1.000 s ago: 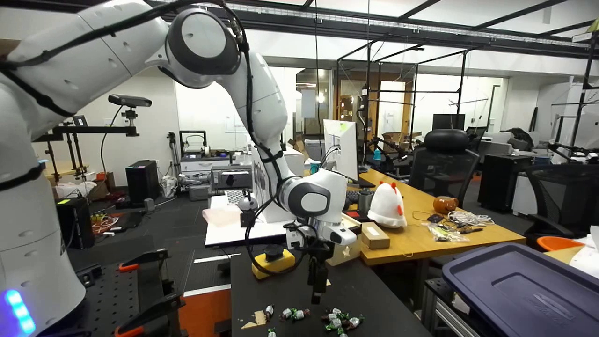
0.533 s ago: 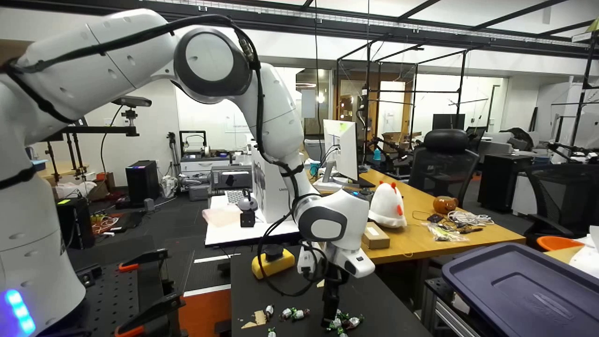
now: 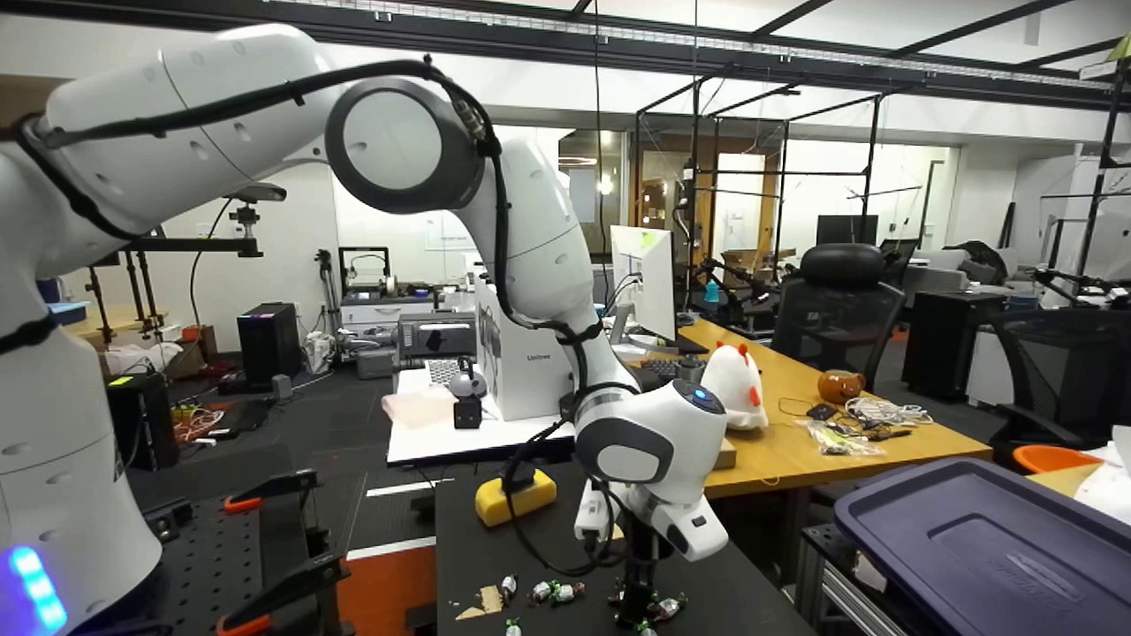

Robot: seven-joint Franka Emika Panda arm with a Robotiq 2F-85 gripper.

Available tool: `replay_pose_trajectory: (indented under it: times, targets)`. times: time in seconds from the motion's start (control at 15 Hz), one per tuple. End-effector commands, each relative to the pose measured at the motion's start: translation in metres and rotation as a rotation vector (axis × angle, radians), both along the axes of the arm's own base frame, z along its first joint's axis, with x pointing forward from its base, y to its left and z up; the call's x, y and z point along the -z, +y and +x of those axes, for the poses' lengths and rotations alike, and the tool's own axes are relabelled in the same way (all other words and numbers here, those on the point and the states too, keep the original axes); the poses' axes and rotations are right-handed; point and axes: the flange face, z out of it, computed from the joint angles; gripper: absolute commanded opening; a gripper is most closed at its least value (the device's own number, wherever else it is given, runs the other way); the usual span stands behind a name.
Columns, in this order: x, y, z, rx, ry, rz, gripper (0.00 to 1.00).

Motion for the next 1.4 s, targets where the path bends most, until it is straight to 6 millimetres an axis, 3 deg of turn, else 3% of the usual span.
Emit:
replay_pose_trajectory:
  times: [0.0,0.2,0.27,0.4,0.93,1.07,1.33]
  targets:
    - [0.006,0.012,0.012,-0.041,-0.021,0.015,1.00]
    - [0.010,0.025,0.018,-0.100,-0.025,-0.021,1.00]
    - [0.012,0.028,0.019,-0.114,-0.023,-0.032,0.75]
    - [0.012,0.032,0.021,-0.139,-0.020,-0.056,0.68]
    - [0.010,0.044,0.028,-0.184,-0.023,-0.086,0.06]
    - [0.009,0.048,0.028,-0.189,-0.023,-0.089,0.00]
    - [0.007,0.050,0.027,-0.186,-0.023,-0.089,0.02]
